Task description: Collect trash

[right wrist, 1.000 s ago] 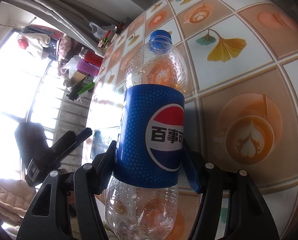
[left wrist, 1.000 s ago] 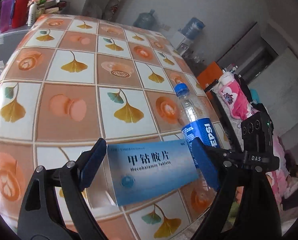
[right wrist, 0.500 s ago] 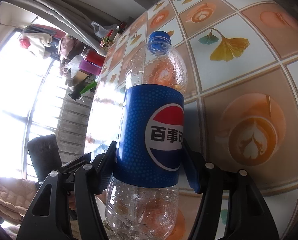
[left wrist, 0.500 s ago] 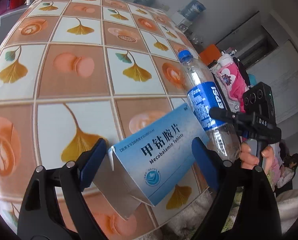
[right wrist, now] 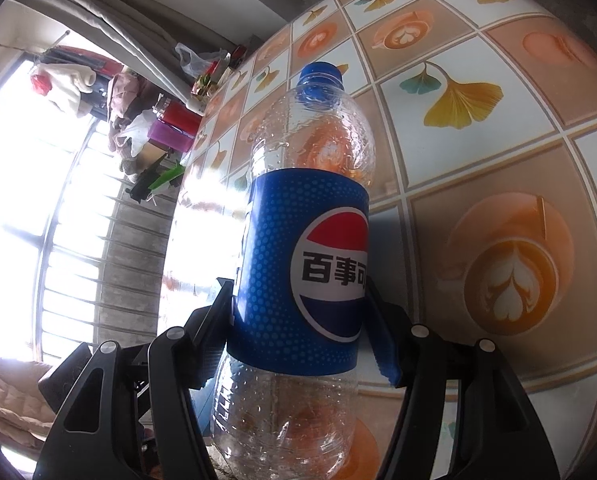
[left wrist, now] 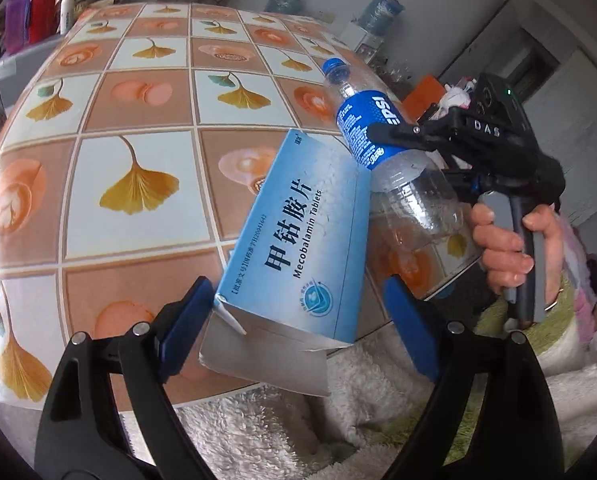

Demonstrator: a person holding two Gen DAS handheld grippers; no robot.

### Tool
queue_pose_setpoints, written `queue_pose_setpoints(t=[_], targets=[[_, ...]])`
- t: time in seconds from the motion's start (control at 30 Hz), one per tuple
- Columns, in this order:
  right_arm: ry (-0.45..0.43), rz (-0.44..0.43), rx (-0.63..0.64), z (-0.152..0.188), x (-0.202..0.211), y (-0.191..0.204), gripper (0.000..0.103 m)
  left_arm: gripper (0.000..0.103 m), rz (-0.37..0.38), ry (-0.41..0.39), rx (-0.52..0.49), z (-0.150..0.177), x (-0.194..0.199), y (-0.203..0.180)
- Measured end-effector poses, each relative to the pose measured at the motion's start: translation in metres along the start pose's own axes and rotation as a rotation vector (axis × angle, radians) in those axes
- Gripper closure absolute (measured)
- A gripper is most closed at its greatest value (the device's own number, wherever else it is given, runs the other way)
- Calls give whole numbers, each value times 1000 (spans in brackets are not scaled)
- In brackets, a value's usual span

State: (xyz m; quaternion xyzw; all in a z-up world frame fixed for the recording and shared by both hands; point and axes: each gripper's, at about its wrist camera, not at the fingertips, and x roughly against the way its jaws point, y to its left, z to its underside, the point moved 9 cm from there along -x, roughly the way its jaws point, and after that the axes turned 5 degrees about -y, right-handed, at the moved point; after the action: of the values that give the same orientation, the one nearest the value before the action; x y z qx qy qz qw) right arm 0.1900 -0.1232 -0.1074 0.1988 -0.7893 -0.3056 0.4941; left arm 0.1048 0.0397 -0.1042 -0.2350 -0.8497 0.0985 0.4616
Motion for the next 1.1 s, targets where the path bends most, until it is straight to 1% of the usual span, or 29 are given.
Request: queue_pose_setpoints(t=[0.1, 0.17, 0.23, 0.3, 0.33, 0.43, 0.5, 0.6, 0.73, 0.8, 0.87, 0.9, 0.93, 1.03, 1.1], targets=[[3, 7, 5, 1, -2, 4, 43, 20, -48, 6, -65, 1, -5, -7], [11, 0, 7, 3, -4, 8, 43, 21, -73, 3, -80, -2, -9, -8], [21, -9, 10, 4, -8, 12, 43, 29, -97, -8, -87, -4, -12, -7], [29, -10, 19, 4, -11, 15, 43, 35, -125, -23, -106, -8, -15, -6], [31, -8, 25, 4, -12, 16, 43, 35, -134, -29, -109, -10, -16, -5], [40, -4, 31, 3, -14, 18, 43, 36, -142, -46, -89, -16, -18, 0], [48, 1, 34, 3, -14, 17, 43, 37, -163, -61, -65, -21, -18, 7], [55, 10, 39, 4, -11, 15, 43, 37, -201, -81, -12, -29, -18, 19], [70, 47, 68, 14, -4, 15, 43, 36, -264, -119, 93, -42, -16, 41], [78, 61, 84, 19, -2, 16, 43, 35, -263, -131, 144, -44, -14, 45], [90, 77, 107, 22, -1, 19, 42, 31, -243, -134, 178, -45, -11, 46], [92, 83, 113, 24, 0, 20, 42, 25, -223, -140, 189, -46, -9, 44], [94, 89, 115, 25, 0, 20, 42, 22, -209, -149, 195, -47, -6, 43], [99, 92, 121, 27, 0, 21, 41, 20, -185, -175, 192, -53, 1, 40], [101, 93, 128, 28, -1, 22, 40, 20, -180, -171, 188, -54, 1, 40]])
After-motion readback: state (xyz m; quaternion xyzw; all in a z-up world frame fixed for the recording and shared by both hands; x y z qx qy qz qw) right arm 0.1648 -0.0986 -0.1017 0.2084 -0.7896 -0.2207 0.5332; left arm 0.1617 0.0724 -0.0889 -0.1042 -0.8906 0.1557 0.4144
